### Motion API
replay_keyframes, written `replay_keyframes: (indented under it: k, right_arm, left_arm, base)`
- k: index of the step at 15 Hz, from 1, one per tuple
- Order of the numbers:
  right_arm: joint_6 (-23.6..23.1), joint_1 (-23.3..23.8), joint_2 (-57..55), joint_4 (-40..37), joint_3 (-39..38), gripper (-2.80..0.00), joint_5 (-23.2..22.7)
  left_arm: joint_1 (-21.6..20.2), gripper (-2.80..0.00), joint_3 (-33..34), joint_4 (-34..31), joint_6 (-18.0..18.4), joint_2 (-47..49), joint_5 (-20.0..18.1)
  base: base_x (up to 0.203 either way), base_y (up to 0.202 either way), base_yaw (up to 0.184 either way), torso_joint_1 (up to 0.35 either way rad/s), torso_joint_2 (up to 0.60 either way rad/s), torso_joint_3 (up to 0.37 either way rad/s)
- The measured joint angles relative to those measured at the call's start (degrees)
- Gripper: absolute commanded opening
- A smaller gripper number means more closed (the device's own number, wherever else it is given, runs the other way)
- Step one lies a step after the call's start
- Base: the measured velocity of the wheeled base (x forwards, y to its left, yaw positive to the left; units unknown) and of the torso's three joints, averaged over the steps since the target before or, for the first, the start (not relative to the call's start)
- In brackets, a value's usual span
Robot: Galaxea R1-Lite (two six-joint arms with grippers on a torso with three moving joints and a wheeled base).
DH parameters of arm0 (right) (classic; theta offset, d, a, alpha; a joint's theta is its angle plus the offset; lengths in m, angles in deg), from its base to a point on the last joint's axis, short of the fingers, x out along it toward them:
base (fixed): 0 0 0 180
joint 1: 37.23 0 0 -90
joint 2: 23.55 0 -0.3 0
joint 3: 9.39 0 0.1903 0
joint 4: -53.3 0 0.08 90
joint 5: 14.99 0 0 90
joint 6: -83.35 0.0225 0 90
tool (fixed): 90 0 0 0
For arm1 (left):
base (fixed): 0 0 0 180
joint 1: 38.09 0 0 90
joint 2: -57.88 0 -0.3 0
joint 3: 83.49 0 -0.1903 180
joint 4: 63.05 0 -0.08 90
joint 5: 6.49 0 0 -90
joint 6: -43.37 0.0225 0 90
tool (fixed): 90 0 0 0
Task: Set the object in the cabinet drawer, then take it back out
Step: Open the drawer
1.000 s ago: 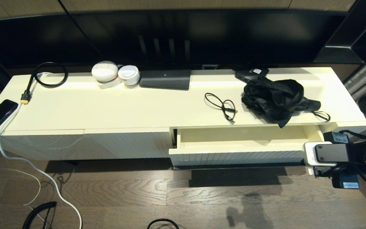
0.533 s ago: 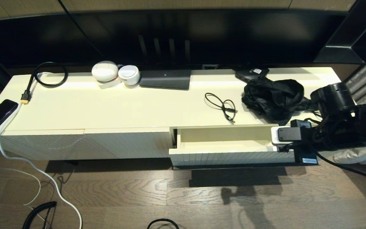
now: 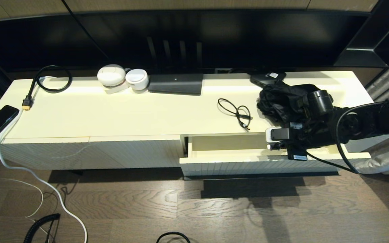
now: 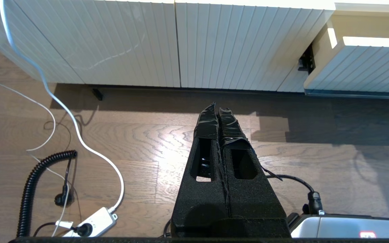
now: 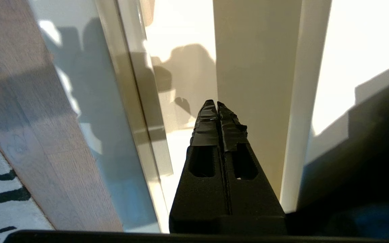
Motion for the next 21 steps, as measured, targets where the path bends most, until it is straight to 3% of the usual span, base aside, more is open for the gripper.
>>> replay_keyframes:
  k: [8,17,21]
  right_arm:
    - [-0.1,-1.4,2.4,-7.5,-2.5,-2.8,0.4]
    - [0.0,-2.7,5.2,1.1,-16.9,-2.8,1.3]
    - [0.2,-2.8,6.4,1.3,-20.8,-2.8,1.1]
  left_arm:
    - [0.0,-2.8,0.0,0.0,0.0,0.0,0.0]
    - [0.0,-2.8,0.0,0.0,0.0,0.0,0.0]
    - [0.0,-2.8,0.0,0.0,0.0,0.0,0.0]
  base:
    - [0.0,0.0,0.0,0.0,0.0,0.0]
    - [0.0,0.0,0.0,0.0,0.0,0.0]
    - [0.0,0.0,0.0,0.0,0.0,0.0]
